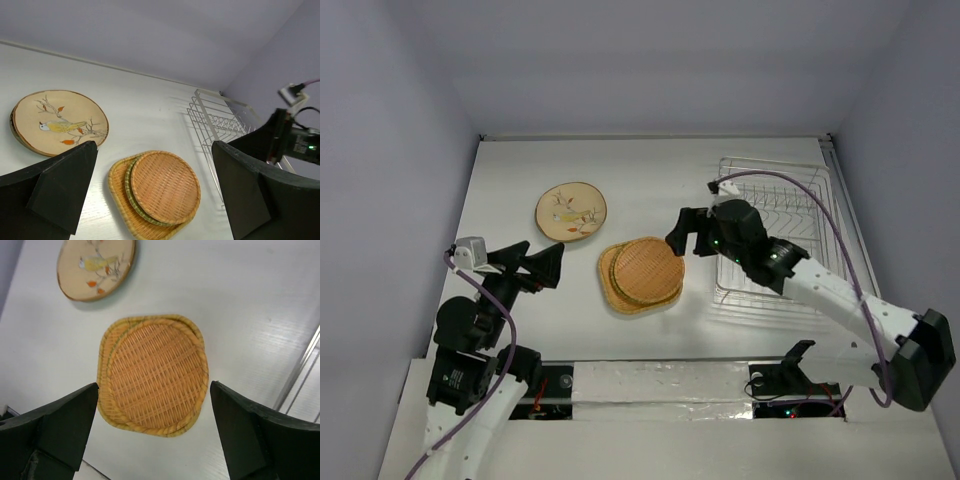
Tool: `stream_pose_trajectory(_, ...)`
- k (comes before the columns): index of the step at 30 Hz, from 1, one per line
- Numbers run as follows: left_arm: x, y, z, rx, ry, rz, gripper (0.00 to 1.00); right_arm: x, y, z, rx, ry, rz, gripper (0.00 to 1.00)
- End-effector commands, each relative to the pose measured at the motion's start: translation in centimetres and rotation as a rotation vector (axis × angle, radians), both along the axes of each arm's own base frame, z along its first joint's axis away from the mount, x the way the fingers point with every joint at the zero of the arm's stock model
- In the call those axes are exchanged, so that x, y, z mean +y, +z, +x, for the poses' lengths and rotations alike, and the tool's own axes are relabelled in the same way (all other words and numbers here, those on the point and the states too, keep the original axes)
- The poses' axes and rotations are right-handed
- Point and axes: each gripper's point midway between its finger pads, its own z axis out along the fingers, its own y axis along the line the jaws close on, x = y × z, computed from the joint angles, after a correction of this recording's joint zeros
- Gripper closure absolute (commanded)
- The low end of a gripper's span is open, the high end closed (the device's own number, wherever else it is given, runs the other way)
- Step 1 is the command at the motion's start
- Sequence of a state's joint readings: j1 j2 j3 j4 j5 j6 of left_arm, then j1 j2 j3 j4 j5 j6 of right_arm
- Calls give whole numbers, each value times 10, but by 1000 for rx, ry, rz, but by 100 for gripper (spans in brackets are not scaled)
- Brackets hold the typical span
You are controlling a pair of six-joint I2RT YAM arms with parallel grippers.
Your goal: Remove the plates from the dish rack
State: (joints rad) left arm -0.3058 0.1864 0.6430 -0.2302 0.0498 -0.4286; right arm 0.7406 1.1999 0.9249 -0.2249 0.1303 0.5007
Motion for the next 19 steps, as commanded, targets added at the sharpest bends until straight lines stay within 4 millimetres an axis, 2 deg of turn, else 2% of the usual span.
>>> stream_pose_trajectory(1, 6, 18, -4, -59, 27, -26, 1, -21, 75, -1, -187, -74, 104, 5)
stream_pose_trajectory(2, 8, 18, -4, -55, 36, -26, 1, -35, 101, -10, -251, -99, 155, 10)
stream_pose_trajectory(3, 8, 19, -4, -57, 39, -25, 1, -50, 114, -12, -291, -155, 169, 39)
stream_pose_trajectory(4, 9, 19, -4, -57, 41, -24, 1, -62, 126, -17, -322, -185, 190, 63)
stream_pose_trajectory(5, 9, 19, -3, -57, 41, -21, 1, -75, 133, -23, -343, -218, 195, 83)
stream_pose_trajectory(6, 9, 19, -3, -59, 44, -18, 1, -101, 158, -34, -409, -287, 240, 100)
stream_pose_trajectory(8, 10, 21, -3, -63, 46, -10, 1, -128, 171, -47, -452, -351, 265, 100)
stream_pose_trajectory(9, 10, 24, -3, -68, 45, -5, 1, -151, 184, -59, -502, -407, 300, 100)
stream_pose_trajectory(10, 10, 26, -3, -68, 47, -4, 1, -163, 188, -65, -520, -435, 314, 100)
stream_pose_trajectory(11, 16, 29, -2, -74, 80, -6, 1, -173, 189, -70, -530, -461, 321, 97)
stream_pose_trajectory(12, 17, 31, -3, -75, 86, 0, 1, -185, 189, -74, -544, -500, 328, 78)
stream_pose_trajectory(14, 21, 45, -7, -97, 97, 1, 1, -200, 188, -85, -564, -529, 356, 50)
stream_pose_trajectory(15, 21, 43, -6, -89, 97, 5, 1, -204, 186, -86, -561, -551, 365, 27)
stream_pose_trajectory(16, 23, 55, -11, -117, 100, 12, 1, -205, 180, -86, -553, -557, 364, 18)
stream_pose_trajectory(18, 23, 55, -11, -114, 100, 16, 1, -204, 171, -83, -523, -572, 348, 2)
stream_pose_trajectory(19, 21, 48, -8, -99, 97, 23, 1, -203, 167, -81, -514, -571, 337, 0)
